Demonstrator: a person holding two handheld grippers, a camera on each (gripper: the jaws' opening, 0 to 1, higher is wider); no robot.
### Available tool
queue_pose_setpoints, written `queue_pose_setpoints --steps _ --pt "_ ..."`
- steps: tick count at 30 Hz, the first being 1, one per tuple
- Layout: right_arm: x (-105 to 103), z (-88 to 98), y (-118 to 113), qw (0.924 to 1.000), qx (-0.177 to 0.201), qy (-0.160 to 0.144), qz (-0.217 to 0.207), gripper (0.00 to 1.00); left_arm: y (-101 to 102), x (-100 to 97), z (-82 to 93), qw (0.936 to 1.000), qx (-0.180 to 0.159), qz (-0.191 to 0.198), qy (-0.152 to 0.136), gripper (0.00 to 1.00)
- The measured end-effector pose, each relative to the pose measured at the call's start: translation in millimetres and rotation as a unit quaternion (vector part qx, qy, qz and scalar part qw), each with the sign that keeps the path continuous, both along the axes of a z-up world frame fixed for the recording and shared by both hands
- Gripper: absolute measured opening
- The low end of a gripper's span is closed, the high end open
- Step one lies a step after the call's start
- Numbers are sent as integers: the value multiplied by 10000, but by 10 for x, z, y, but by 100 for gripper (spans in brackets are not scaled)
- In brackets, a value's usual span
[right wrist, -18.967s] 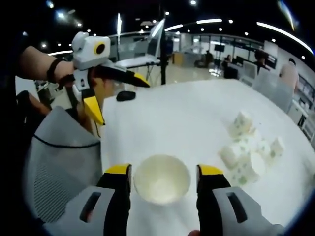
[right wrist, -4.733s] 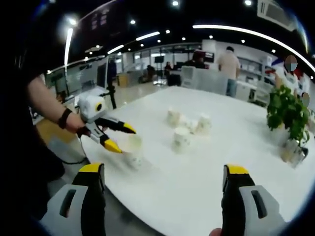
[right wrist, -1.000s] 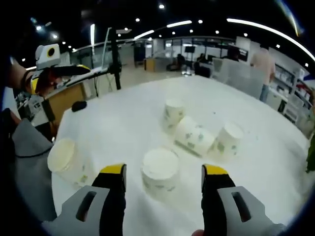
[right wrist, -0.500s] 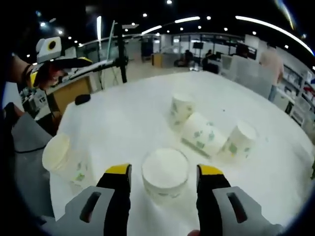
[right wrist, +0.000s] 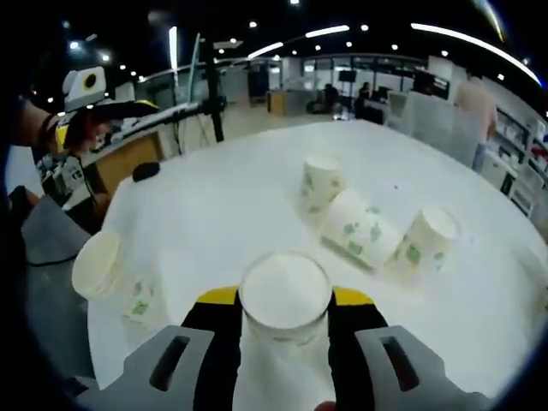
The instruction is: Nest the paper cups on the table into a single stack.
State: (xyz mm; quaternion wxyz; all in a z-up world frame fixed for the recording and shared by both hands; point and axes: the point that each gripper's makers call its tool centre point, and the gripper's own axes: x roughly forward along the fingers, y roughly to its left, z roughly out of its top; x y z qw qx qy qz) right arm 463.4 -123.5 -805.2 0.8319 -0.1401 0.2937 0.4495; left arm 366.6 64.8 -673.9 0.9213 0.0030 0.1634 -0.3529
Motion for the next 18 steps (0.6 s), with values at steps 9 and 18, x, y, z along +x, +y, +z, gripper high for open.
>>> queue_pose_setpoints --steps 9,18 --pt "-29 132 -76 9998 74 69 -186 36 12 -18 5 10000 19 -24 -25 99" --pt "-54 499 -134 9988 282 -149 -370 36 -29 -29 65 9999 -8 -89 -85 99"
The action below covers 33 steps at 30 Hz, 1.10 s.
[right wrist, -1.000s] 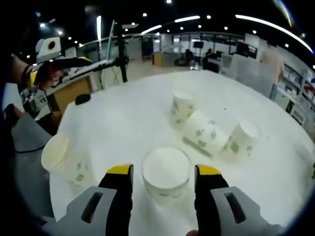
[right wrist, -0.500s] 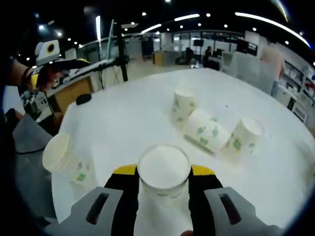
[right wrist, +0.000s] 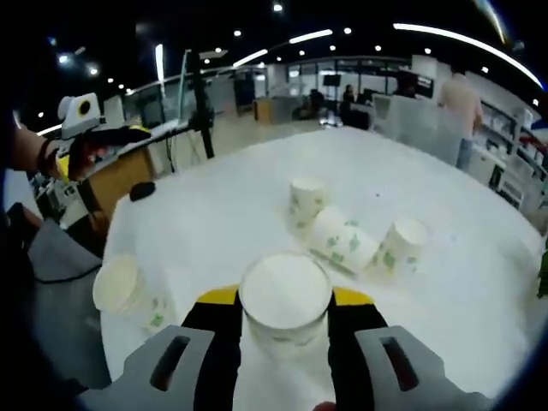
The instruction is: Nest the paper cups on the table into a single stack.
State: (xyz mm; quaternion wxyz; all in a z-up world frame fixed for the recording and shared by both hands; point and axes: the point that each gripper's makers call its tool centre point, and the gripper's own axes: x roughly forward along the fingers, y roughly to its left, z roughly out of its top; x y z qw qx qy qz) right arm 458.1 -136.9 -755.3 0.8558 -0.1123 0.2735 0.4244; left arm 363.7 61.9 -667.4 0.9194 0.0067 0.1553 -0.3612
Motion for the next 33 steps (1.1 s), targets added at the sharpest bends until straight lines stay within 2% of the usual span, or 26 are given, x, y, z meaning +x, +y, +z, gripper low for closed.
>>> queue_pose_setpoints --steps 10,18,22,27,33 --pt "-128 255 -136 9996 -53 -263 -81 36 -103 -54 58 9997 25 -216 -60 99" --pt "-263 582 -175 9984 174 -503 -207 36 -174 -87 105 9993 19 -362 -131 99" --pt "-319 820 -159 9966 299 -736 -230 36 -196 -104 88 9989 43 -451 -76 98" --pt "-394 974 -140 9953 372 -864 -218 35 -231 -136 58 9985 67 -534 -18 98" --pt "-499 1210 -117 9931 535 -1022 -201 35 -278 -160 111 9982 43 -600 -83 98"
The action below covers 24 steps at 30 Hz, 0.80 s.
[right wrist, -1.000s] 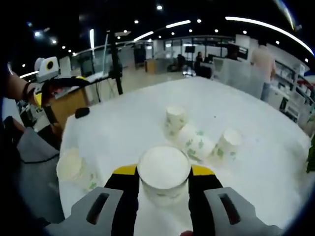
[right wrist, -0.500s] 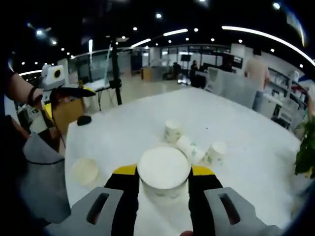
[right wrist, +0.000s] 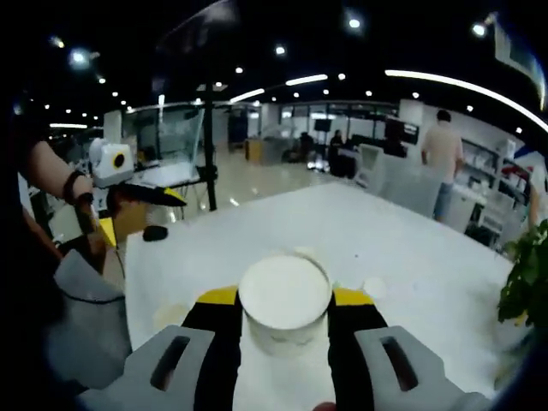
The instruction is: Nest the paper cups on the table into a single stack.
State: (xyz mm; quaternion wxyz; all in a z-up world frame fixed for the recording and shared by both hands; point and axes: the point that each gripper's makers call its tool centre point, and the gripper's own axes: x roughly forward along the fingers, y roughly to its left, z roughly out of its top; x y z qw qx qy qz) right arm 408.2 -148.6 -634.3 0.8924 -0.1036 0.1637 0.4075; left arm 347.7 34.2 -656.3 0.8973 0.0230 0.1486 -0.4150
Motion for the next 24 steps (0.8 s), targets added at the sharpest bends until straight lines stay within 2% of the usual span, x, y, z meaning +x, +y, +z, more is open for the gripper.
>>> queue_pose_setpoints --steps 3,6,9,14,17,20,24 --pt "-66 170 39 9997 209 -103 60 35 -5 -9 0 10000 13 -25 16 98" --pt "-140 403 106 9985 388 -348 160 35 -6 -22 26 9999 -82 -28 50 98" --pt "-227 610 174 9973 457 -532 232 35 -19 -62 30 10000 -35 -85 22 97" --pt "-363 829 250 9945 731 -684 300 35 -15 -98 -18 9998 -11 -112 132 96" --pt "-452 900 280 9930 860 -730 337 35 -15 -109 -6 9999 -31 -110 113 95" --pt "-493 813 278 9941 809 -651 312 35 -17 -119 35 9999 -52 -128 6 94" --pt "-541 738 287 9942 884 -540 280 35 -20 -124 42 9998 -155 -95 68 95"
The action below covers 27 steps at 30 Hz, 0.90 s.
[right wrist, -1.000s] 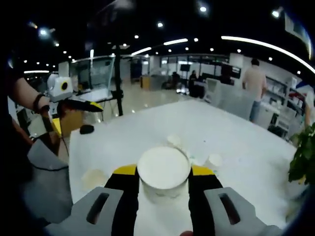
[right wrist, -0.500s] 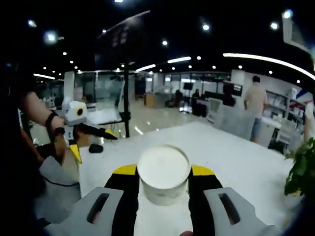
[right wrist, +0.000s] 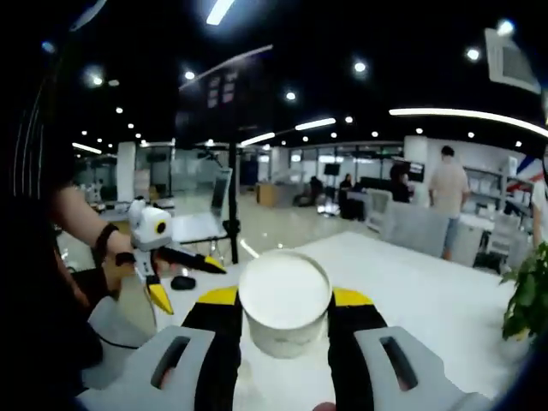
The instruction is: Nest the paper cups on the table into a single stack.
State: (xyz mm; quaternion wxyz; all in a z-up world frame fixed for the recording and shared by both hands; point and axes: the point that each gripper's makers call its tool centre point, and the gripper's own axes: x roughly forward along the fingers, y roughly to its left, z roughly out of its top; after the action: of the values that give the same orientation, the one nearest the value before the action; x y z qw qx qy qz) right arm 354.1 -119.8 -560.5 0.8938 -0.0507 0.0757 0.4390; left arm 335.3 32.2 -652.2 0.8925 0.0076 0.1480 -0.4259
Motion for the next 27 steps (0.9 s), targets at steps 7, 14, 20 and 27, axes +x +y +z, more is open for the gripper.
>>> queue_pose_setpoints --steps 7,14,20,27 --pt "-157 34 116 9990 396 39 191 36 -82 -109 55 9999 -31 -127 -17 94" --pt "-241 -13 227 9985 450 135 294 36 -200 -214 77 9995 -120 -292 25 92" --pt "-275 -78 281 9974 584 280 312 36 -320 -257 138 9988 -239 -419 74 91" --pt "-341 -114 368 9965 655 337 400 36 -506 -354 259 9945 -687 -732 292 80"
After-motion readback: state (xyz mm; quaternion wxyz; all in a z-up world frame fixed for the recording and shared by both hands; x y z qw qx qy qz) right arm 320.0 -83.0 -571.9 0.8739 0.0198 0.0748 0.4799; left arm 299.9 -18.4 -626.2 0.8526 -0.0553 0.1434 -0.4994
